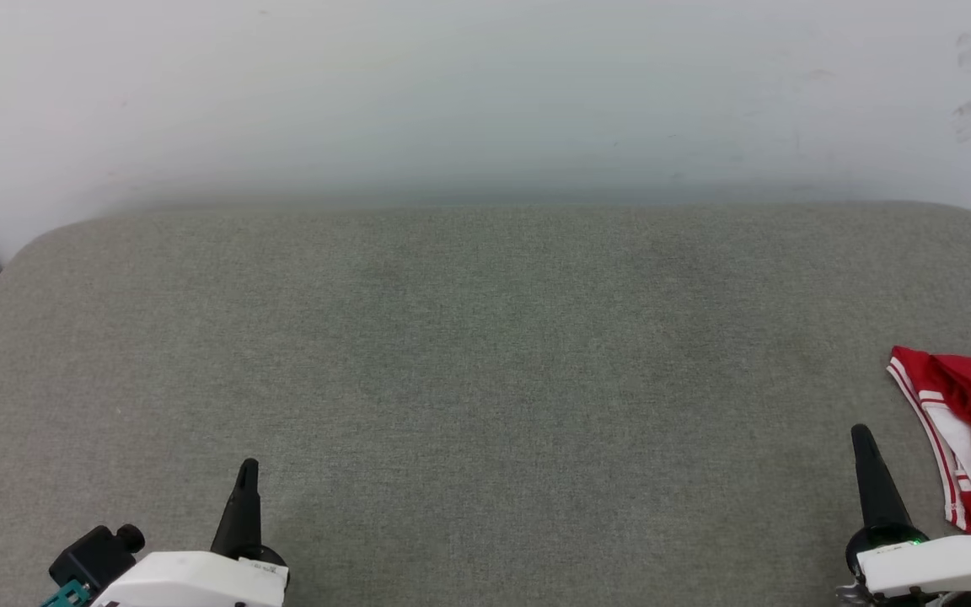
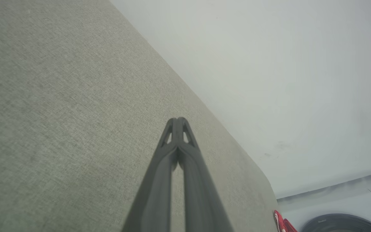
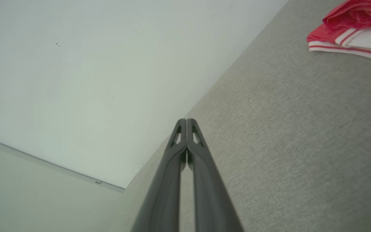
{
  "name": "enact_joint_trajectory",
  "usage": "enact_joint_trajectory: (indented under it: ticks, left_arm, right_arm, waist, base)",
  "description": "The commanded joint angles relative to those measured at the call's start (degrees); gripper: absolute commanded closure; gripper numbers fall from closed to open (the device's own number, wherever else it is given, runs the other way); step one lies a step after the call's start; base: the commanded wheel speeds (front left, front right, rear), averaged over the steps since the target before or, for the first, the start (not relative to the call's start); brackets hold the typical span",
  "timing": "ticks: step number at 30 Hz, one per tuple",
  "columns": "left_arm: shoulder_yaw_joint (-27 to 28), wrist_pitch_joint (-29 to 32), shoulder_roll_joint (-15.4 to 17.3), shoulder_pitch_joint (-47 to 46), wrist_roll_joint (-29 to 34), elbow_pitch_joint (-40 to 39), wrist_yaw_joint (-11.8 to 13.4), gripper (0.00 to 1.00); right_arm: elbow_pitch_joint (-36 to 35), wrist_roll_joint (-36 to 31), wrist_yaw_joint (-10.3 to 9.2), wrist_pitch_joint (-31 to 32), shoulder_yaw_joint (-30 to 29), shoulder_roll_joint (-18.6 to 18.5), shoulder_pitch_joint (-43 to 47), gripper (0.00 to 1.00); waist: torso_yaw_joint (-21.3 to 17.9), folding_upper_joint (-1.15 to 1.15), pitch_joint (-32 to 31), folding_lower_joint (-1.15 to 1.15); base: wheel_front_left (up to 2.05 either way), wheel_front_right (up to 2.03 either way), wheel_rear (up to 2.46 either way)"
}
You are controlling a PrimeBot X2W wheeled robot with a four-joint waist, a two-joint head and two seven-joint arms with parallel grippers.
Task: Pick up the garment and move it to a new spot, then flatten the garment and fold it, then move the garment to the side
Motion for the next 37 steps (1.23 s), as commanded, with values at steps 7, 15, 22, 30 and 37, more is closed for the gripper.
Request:
enact_joint_trajectory:
  ticks: [7,15,22,30,37]
  left_arm:
    - [0.79,1.46,0.25,-2.04,-6.18,0.33,-1.03,1.0]
    - [1.4,2.71,0.22,-3.05,-11.39,0.98,-1.66,1.0]
    - [1.89,3.77,0.18,-3.93,-15.65,1.53,-2.18,1.0]
    - [2.44,4.88,0.1,-4.8,-20.22,2.15,-2.78,1.0]
    - [2.89,5.71,0.02,-5.3,-23.44,2.6,-3.13,1.0]
  right_arm:
    - [0.28,5.79,0.0,1.4,-0.1,-0.6,-2.43,1.0]
    - [1.02,10.63,0.0,2.66,-0.23,-0.58,-3.36,1.0]
    - [1.59,14.56,0.0,3.71,-0.33,-0.55,-4.04,1.0]
    - [2.25,18.76,0.0,4.9,-0.47,-0.5,-4.87,1.0]
    - [2.72,21.75,-0.01,5.66,-0.59,-0.44,-5.53,1.0]
  waist:
    - [0.03,0.0,0.06,0.0]
    - [0.07,0.0,0.13,0.0]
    - [0.1,0.0,0.18,0.0]
    - [0.13,0.0,0.25,0.0]
    - [0.15,0.0,0.3,0.0]
  base:
    - [0.0,0.0,0.0]
    - [0.0,0.0,0.0]
    - [0.0,0.0,0.0]
    - [0.0,0.0,0.0]
    - [0.0,0.0,0.0]
